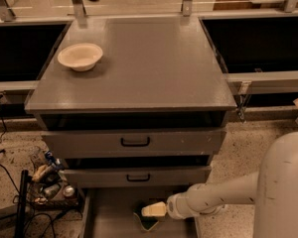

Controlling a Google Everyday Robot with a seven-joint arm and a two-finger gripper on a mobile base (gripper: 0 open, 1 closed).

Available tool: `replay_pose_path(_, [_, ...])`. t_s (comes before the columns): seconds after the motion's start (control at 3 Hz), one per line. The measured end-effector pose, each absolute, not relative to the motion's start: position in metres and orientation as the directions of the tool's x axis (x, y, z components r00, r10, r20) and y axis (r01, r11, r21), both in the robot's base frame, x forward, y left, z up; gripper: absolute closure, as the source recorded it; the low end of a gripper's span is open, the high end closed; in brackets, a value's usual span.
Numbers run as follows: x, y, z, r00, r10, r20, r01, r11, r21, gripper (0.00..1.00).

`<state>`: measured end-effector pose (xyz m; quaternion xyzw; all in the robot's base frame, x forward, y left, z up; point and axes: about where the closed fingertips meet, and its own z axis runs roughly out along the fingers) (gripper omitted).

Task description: Pick sponge from bottom drawer and place on counter

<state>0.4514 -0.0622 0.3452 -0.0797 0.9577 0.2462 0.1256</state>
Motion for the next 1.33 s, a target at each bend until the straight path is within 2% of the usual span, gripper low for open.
replay_pose_path(0.33, [0.446, -0.045, 0.302, -0.969, -0.109, -0.221, -0.197, 0.881, 0.429, 0.0])
replay_pose_path(1.0, [0.447, -0.037, 0.29, -0.973, -0.098, -0.209, -0.178, 0.893, 0.413, 0.0])
replay_pose_path(1.33, [0.449, -0.016, 0.265, -0.98, -0.083, -0.182, -0.154, 0.895, 0.42, 0.0])
